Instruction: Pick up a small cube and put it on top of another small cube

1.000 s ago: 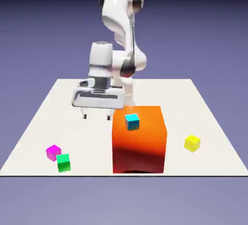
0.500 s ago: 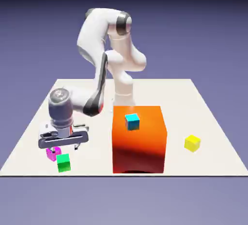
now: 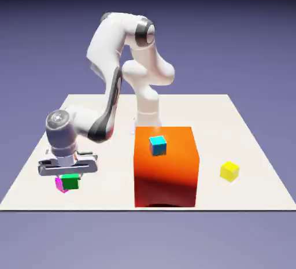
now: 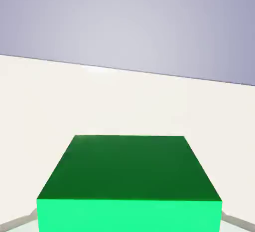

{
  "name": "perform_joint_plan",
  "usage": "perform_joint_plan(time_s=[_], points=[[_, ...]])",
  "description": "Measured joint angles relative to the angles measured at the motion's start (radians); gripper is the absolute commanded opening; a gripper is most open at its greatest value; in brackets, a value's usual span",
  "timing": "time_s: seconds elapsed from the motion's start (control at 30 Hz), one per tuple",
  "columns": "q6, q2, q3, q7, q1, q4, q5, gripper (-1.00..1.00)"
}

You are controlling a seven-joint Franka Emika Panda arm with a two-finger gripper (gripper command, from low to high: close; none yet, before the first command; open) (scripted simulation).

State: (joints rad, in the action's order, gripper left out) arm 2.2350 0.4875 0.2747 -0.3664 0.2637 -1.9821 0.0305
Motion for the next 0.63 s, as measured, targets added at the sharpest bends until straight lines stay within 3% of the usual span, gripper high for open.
perform_joint_plan(time_s=[0.33, 0.53, 0.57, 0.63], points=[[-0.114, -0.049, 0.263, -0.410, -0.095, -0.020, 0.285, -1.00], [0.037, 0.025, 0.082, -0.422, 0.057, -0.067, 0.270, -1.00], [0.046, 0.028, 0.073, -0.422, 0.065, -0.069, 0.269, 1.00], [0.046, 0.028, 0.073, -0.424, 0.065, -0.069, 0.265, 1.00]])
